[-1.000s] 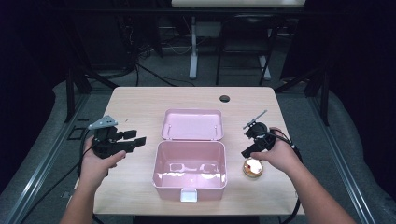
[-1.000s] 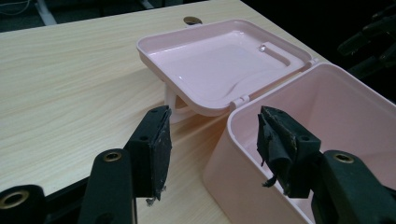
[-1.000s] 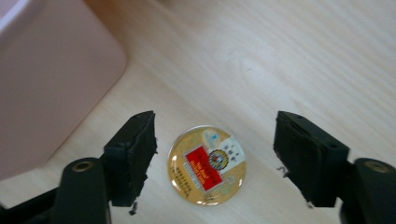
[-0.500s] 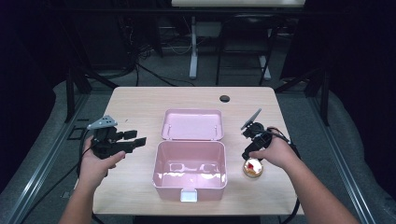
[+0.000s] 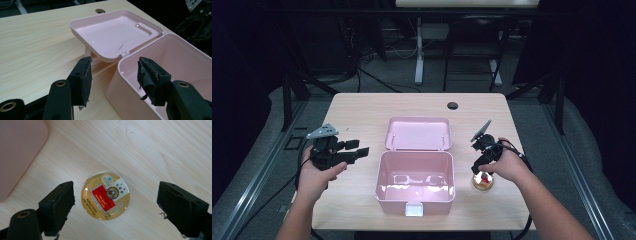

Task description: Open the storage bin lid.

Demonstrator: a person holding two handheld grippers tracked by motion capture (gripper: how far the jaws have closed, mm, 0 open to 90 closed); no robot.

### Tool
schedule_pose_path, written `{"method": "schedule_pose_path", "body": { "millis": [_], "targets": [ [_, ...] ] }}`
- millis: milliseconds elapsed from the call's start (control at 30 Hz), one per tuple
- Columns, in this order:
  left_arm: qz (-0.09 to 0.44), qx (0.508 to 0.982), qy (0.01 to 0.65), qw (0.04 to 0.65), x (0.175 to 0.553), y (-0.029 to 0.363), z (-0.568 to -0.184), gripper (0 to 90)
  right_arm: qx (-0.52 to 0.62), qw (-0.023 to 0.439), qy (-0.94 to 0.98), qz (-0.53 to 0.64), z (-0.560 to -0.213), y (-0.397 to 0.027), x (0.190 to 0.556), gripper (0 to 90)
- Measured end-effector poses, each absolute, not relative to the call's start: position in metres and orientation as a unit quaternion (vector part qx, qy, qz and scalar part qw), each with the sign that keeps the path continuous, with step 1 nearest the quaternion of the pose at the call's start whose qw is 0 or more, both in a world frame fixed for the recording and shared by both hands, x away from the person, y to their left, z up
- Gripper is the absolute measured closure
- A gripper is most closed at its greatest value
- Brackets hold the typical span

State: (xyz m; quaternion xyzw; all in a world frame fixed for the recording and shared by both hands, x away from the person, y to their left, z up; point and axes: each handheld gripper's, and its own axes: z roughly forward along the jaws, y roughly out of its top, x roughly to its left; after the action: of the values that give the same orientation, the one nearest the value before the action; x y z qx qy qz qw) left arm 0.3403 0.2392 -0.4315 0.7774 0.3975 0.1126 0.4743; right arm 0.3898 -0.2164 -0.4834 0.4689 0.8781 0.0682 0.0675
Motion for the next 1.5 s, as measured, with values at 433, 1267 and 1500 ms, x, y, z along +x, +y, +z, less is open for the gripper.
{"method": "schedule_pose_path", "body": {
  "millis": [433, 1267, 1500],
  "targets": [
    [0.112, 0.778, 0.397, 0.475, 0.340, 0.239, -0.432, 44.8, 0.467, 0.065, 0.881, 0.051, -0.507, -0.218, 0.389, 14.2],
    [0.106, 0.777, 0.399, 0.475, 0.342, 0.240, -0.433, 44.8, 0.477, 0.038, 0.877, 0.036, -0.530, -0.217, 0.392, 13.9],
    [0.105, 0.776, 0.401, 0.476, 0.341, 0.240, -0.433, 44.8, 0.474, 0.026, 0.879, 0.029, -0.538, -0.218, 0.391, 14.4]
  ]
}}
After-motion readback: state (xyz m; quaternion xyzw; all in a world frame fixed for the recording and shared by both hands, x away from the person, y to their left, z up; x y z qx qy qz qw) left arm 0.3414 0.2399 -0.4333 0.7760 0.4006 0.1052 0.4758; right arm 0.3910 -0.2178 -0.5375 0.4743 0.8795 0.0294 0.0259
